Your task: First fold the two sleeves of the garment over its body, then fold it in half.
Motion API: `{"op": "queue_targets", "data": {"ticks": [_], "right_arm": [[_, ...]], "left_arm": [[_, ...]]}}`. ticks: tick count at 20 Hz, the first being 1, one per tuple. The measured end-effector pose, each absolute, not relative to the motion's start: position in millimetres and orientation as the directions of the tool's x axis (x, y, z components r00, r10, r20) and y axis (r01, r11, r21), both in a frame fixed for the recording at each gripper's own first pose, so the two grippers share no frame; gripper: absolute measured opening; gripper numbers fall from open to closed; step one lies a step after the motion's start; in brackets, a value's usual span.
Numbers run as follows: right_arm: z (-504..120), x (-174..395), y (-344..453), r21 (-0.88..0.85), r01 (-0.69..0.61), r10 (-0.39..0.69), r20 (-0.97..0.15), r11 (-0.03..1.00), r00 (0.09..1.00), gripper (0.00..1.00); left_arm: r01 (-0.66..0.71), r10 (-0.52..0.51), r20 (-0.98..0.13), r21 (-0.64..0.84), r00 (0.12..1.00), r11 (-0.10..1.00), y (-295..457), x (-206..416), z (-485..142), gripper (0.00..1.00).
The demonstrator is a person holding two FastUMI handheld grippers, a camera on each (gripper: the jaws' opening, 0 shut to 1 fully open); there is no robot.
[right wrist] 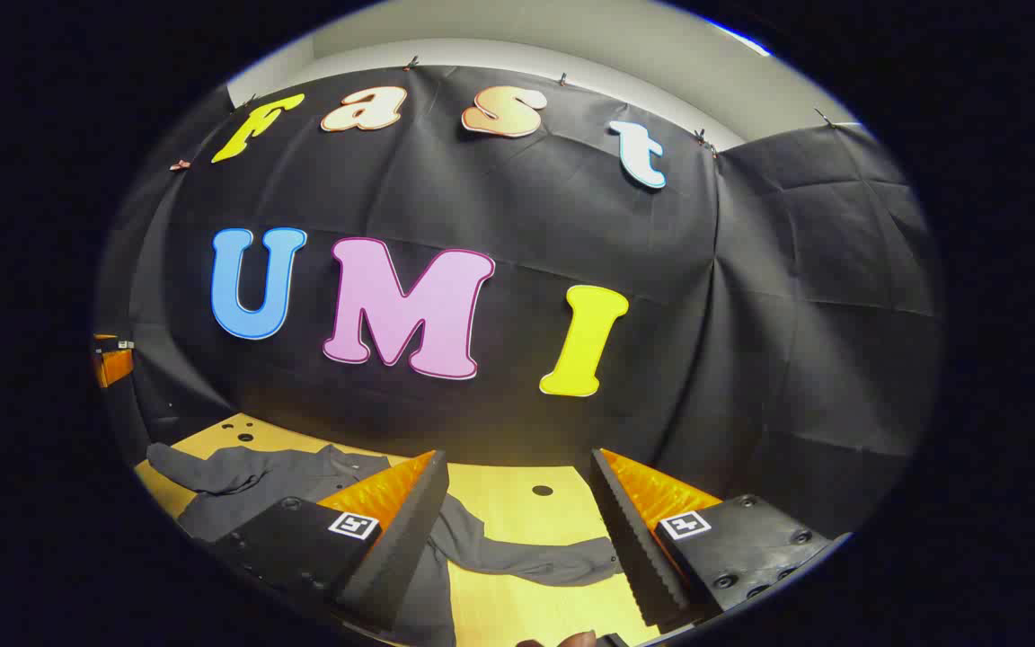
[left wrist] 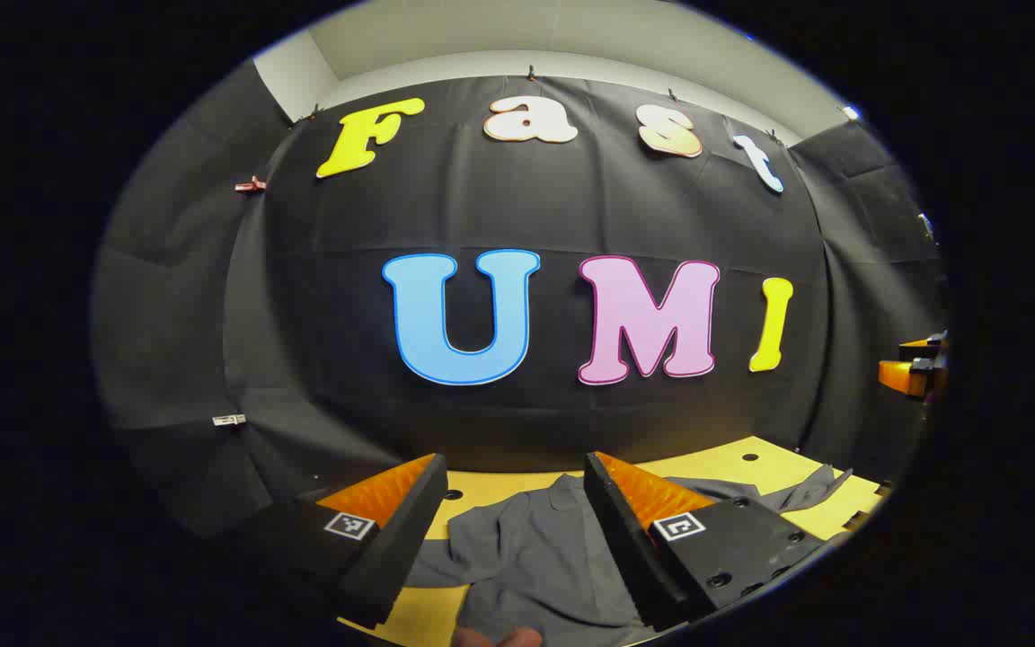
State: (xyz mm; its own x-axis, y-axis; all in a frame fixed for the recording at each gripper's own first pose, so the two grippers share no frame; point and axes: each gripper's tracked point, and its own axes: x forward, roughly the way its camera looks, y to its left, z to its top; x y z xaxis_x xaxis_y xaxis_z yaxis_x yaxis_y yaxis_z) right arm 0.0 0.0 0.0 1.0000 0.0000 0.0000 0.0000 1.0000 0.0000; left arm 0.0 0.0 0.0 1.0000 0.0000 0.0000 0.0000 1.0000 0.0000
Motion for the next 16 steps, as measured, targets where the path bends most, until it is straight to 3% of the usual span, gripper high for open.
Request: {"op": "queue_targets", "data": {"ticks": [16], "right_arm": [[-32.3,48.1,-32.9,0.020,-0.006,0.007,-0.053,1.000,0.999,0.96]], "left_arm": [[-0.009,0.010,-0.035,0.023,0.999,1.000,-42.9,25.7,-6.4,0.97]]}}
